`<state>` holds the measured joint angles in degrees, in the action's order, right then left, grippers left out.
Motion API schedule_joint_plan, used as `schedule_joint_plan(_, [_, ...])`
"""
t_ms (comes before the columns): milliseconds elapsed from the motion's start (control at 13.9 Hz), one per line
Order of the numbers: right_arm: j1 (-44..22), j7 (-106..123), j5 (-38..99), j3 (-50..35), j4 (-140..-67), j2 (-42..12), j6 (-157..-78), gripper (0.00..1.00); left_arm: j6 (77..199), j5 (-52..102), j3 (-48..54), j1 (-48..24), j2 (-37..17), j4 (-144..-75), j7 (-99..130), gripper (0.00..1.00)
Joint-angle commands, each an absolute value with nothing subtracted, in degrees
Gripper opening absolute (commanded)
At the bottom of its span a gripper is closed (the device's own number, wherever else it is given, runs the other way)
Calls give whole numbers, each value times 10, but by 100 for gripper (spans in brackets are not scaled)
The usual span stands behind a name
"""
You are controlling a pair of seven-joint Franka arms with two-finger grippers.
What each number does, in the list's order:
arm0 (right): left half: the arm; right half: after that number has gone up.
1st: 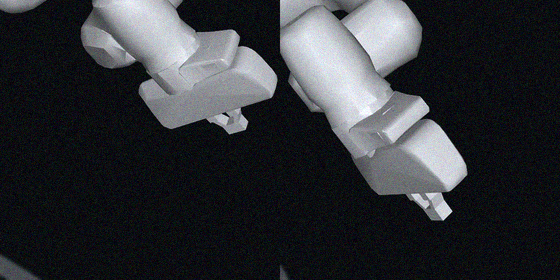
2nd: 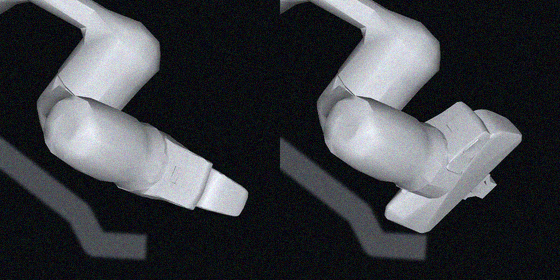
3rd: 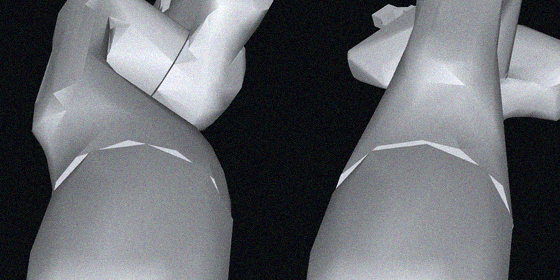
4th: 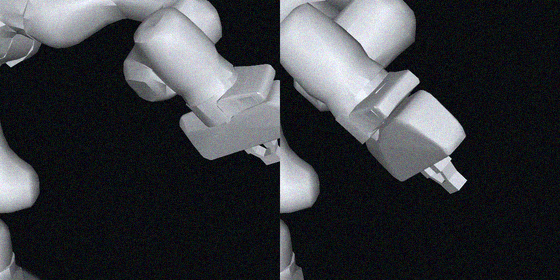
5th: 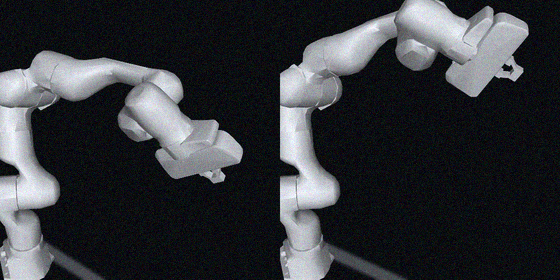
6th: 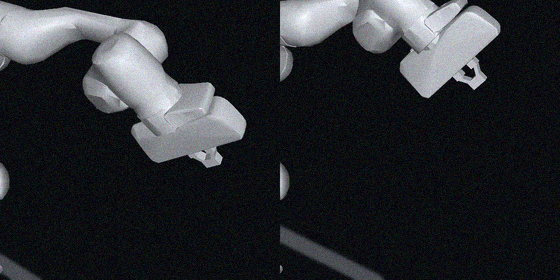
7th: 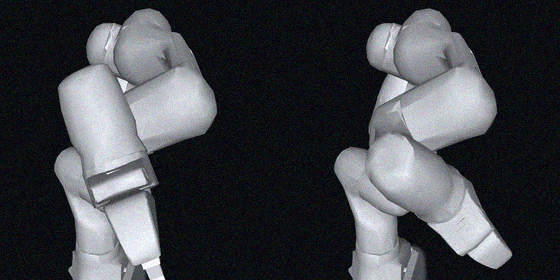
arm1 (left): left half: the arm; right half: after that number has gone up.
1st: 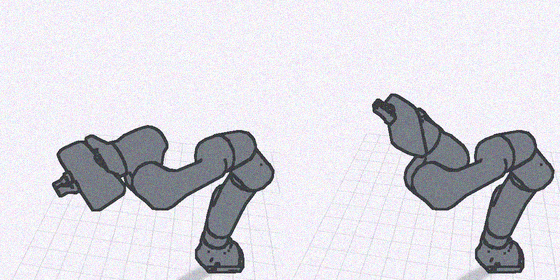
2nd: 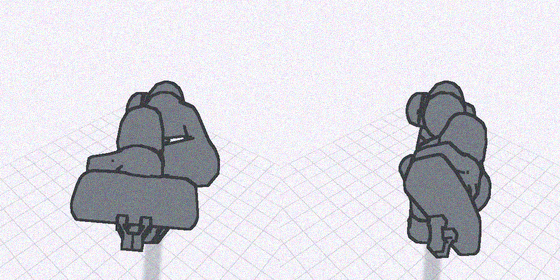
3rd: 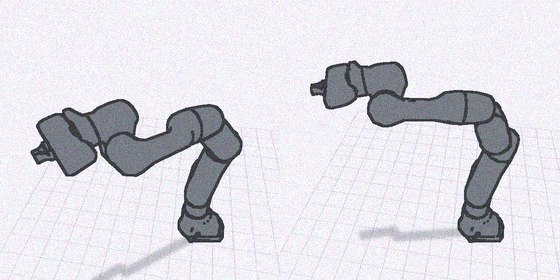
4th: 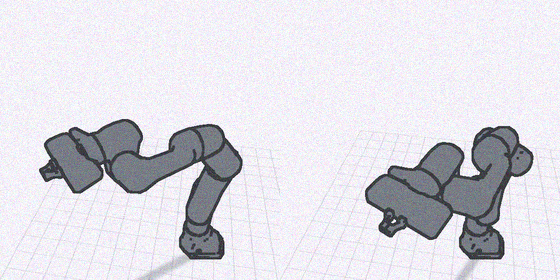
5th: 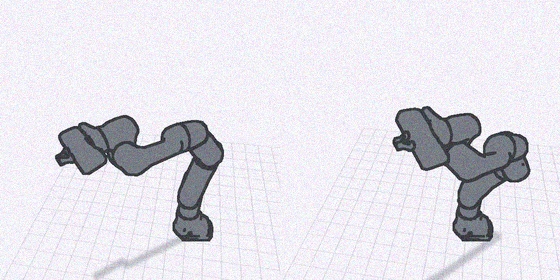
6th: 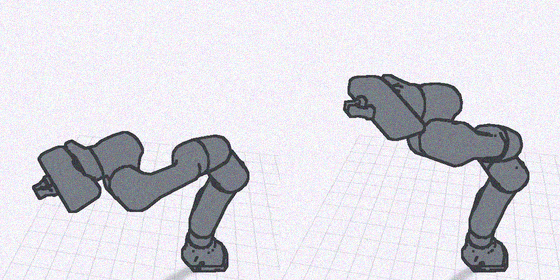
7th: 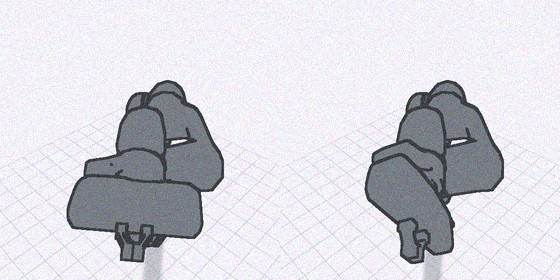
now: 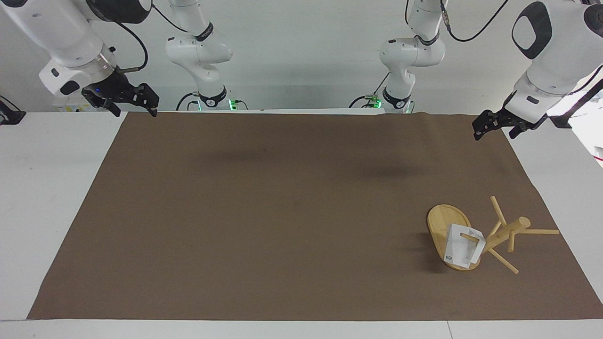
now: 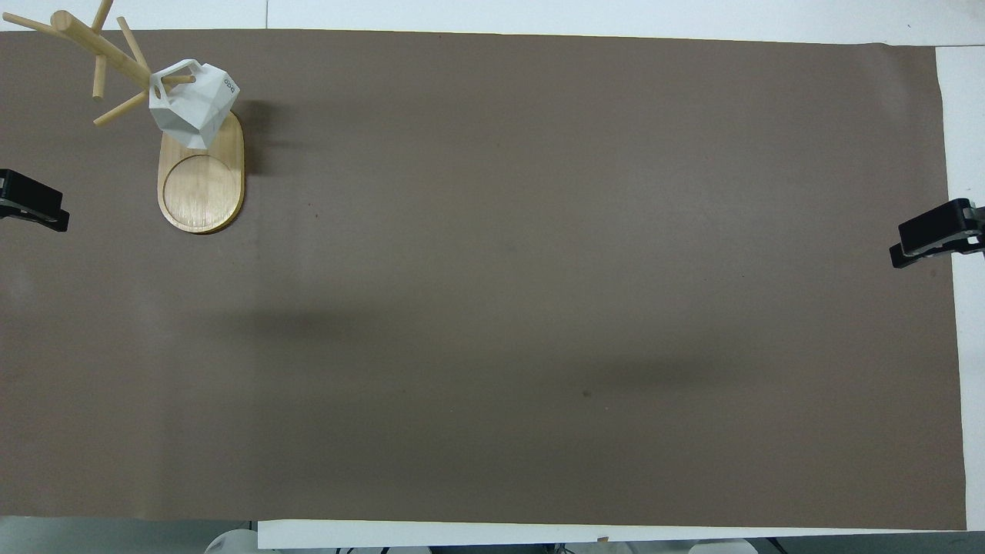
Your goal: Hang cup on rack
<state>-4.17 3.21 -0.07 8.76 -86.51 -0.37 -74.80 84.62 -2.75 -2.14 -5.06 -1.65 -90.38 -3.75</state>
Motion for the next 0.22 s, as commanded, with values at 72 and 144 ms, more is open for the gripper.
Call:
schedule_joint_plan(72, [-38,22,-11,84,-879,10,-747,100,822,-15,-23,-54,-25,-882,-47,100])
schedule_joint_plan(144, [-38,22,-11,84,-879,10,-750,100,824,-14,-23,-54,-25,-881,-48,100])
